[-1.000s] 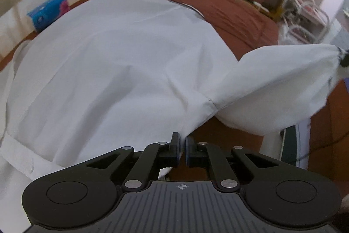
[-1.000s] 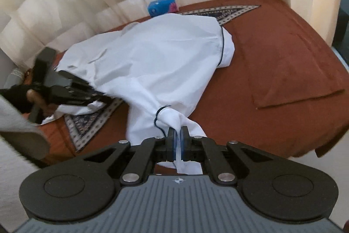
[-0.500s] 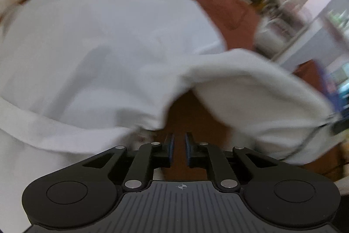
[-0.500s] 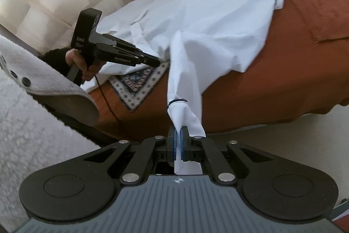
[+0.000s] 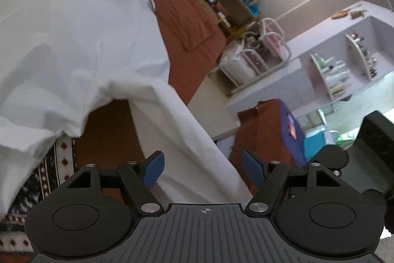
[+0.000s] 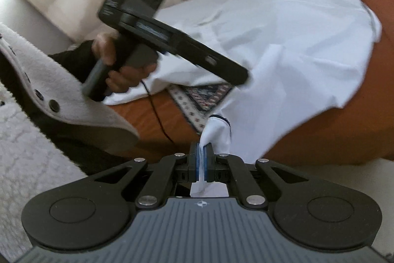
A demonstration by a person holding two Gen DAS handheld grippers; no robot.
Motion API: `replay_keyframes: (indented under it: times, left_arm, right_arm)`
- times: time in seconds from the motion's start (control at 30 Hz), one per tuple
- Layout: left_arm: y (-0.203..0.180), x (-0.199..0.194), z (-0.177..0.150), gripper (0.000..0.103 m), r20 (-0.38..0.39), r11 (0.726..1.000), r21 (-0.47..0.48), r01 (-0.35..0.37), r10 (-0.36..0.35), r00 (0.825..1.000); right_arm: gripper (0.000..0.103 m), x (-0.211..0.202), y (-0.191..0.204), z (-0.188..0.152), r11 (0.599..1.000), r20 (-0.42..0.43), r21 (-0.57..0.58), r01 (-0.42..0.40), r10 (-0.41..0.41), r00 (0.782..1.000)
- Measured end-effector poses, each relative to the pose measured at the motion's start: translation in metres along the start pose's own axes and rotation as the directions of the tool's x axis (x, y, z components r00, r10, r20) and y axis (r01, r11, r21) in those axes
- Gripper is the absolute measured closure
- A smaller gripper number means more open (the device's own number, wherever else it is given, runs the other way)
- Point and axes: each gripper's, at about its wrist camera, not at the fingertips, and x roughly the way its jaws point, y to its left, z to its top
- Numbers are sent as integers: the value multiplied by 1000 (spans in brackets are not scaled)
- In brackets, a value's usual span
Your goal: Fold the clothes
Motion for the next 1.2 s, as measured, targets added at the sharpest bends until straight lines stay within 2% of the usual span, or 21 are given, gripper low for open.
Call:
replay_keyframes:
  times: [0.07, 0.1, 0.13, 0.17, 0.2, 0.27, 0.33, 0.37, 0.4, 0.43, 0.5, 0.6, 0.67, 0.8, 0.83, 0.87, 0.97, 1.03, 1.07, 1.1, 1.2]
  left_arm:
    - [-3, 5, -6, 22, 12, 1000, -29, -12, 12, 1000]
    - [-3, 11, -9, 29, 13, 999, -47, -19, 19, 1000]
    - [-3, 16, -12, 40, 14, 998, -65, -26, 27, 1000]
    - [-2, 22, -15, 72, 15, 996, -83, -35, 36, 999]
    - [-1, 25, -17, 86, 11, 993, -101, -58, 59, 998]
    - [5, 24, -23, 99, 17, 984, -166, -66, 69, 997]
    - [7, 16, -25, 101, 45, 977, -202, -65, 76, 996]
    - [6, 11, -26, 102, 62, 975, -213, -70, 85, 994]
    - [6, 6, -27, 102, 78, 972, -224, -77, 97, 992]
    - [7, 3, -26, 102, 91, 968, -230, -98, 121, 988]
    - [10, -5, -25, 102, 108, 961, -242, -135, 165, 980]
    - [29, -22, -29, 98, 94, 942, -242, -232, 261, 961]
    - [42, -21, -30, 90, 82, 925, -278, -260, 292, 953]
    - [69, -19, -33, 90, 55, 884, -346, -314, 353, 934]
    - [75, -18, -34, 88, 48, 872, -363, -327, 368, 929]
    - [81, -18, -34, 78, 41, 862, -377, -340, 382, 923]
    - [81, -14, -33, 74, 27, 864, -345, -367, 400, 916]
    - [81, -14, -32, 62, 14, 866, -320, -383, 409, 913]
    - [80, -13, -33, 51, 11, 869, -305, -389, 412, 911]
    - [80, -14, -35, 46, 7, 871, -295, -392, 413, 911]
    - [83, -14, -41, 46, -9, 871, -295, -393, 409, 913]
  right_arm:
    - [99, 5, 1, 2, 999, 8, -32, -38, 38, 999]
    - [99, 7, -1, 2, 998, 15, -38, -59, 60, 998]
    - [99, 8, -3, 1, 996, 22, -41, -82, 83, 996]
    - [99, 10, -5, -1, 994, 30, -44, -104, 106, 994]
    - [97, 10, -8, -3, 993, 40, -43, -113, 115, 993]
    - [89, 1, -25, -16, 992, 78, 1, -125, 125, 989]
    - [77, -13, -49, -31, 986, 138, 85, -145, 132, 982]
    - [75, -20, -61, -38, 981, 179, 132, -144, 119, 977]
    - [66, -27, -73, -46, 973, 218, 178, -145, 104, 970]
    - [52, -26, -84, -51, 969, 232, 205, -139, 90, 968]
    - [45, -18, -106, -61, 964, 237, 239, -121, 63, 969]
    - [45, 1, -134, -69, 953, 235, 281, -113, 46, 971]
    - [43, 18, -145, -67, 948, 242, 295, -122, 49, 969]
    - [41, 56, -158, -58, 934, 280, 316, -164, 73, 957]
    - [40, 66, -160, -55, 933, 277, 320, -167, 76, 958]
    - [40, 77, -161, -53, 928, 266, 331, -173, 84, 960]
    - [39, 103, -161, -48, 918, 227, 345, -194, 119, 967]
    - [39, 115, -156, -45, 920, 205, 336, -200, 136, 969]
    - [39, 120, -153, -43, 922, 197, 332, -200, 139, 970]
    - [40, 124, -153, -42, 920, 200, 338, -198, 135, 970]
    - [43, 134, -155, -39, 909, 221, 373, -189, 111, 969]
